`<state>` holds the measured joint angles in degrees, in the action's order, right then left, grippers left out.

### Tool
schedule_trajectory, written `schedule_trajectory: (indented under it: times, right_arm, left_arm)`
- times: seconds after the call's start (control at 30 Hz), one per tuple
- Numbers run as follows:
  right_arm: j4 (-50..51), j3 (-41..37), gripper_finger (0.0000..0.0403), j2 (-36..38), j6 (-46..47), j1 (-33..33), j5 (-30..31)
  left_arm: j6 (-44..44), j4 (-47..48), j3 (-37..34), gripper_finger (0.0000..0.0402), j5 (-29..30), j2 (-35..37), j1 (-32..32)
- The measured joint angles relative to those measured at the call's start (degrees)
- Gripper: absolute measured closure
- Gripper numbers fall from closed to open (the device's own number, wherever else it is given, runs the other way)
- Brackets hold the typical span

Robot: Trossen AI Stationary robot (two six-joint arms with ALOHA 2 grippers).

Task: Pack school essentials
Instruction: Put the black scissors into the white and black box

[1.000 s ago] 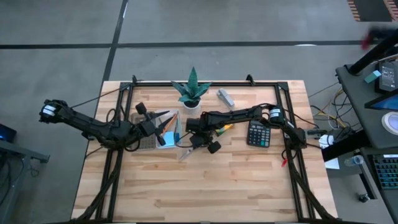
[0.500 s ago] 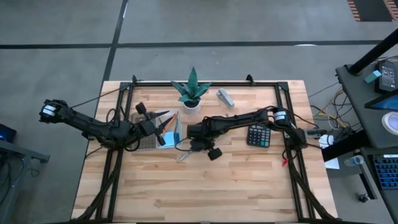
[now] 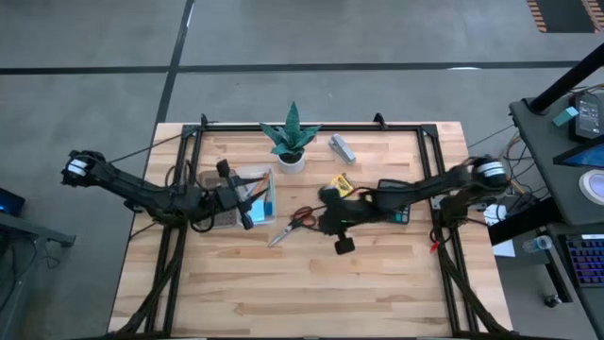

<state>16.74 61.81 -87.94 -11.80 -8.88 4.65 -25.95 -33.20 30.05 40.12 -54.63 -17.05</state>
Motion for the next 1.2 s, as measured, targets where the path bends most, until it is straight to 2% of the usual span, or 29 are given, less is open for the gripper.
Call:
schedule_trajectory:
  times: [0.17, 0.27, 0.37, 0.57, 0.77, 0.93, 1.1, 1.2]
  right_arm:
    - [-13.49, -11.83, 0.0394, 10.07, -0.12, -3.26, 8.83]
    - [-19.14, -17.64, 0.0394, 16.03, -1.21, -5.05, 11.51]
    - [-24.12, -22.54, 0.0394, 21.76, -2.9, -6.21, 12.1]
    - [-31.85, -30.74, 0.0394, 31.53, -7.22, -7.39, 11.98]
    - [-41.16, -38.16, 0.0394, 38.65, -12.15, -7.26, 11.67]
    - [-51.25, -42.61, 0.0394, 41.7, -13.32, -4.49, 2.08]
    - [-51.15, -43.89, 0.0394, 43.36, -13.79, -0.74, 1.44]
    - [-50.67, -44.24, 0.0394, 44.06, -13.81, 0.51, 1.46]
  left_arm:
    - [6.63, 0.27, 4.05, 0.0295, 0.0, -7.16, 0.01]
    - [12.56, 0.47, 6.35, 0.0295, -1.16, -12.79, 0.01]
    - [18.99, 1.91, 8.82, 0.0295, -5.06, -18.67, 0.06]
    - [29.93, 7.67, 14.51, 0.0295, -12.76, -29.13, 0.08]
    - [39.93, 24.73, 23.06, 0.0295, -15.85, -37.11, 0.74]
    - [44.92, 38.62, 30.5, 0.0295, -18.99, -43.07, 2.95]
    - [47.43, 44.59, 36.06, 0.0295, -25.31, -48.66, 5.97]
    - [48.19, 48.52, 38.49, 0.0295, -26.21, -50.88, 7.43]
